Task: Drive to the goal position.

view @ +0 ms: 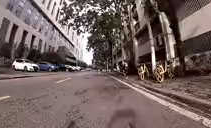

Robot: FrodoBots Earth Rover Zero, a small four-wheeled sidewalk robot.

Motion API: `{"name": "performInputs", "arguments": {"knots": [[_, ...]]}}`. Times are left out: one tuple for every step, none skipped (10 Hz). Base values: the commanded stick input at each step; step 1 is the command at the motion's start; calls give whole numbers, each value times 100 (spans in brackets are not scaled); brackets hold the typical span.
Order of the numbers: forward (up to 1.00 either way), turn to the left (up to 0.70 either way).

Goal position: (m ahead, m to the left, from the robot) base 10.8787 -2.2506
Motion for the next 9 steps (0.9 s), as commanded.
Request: {"name": "performInputs", "arguments": {"knots": [[70, -10], [70, -10], [70, -10], [70, -10], [70, 0], [70, 0], [70, 0], [70, 0], [70, 0]]}}
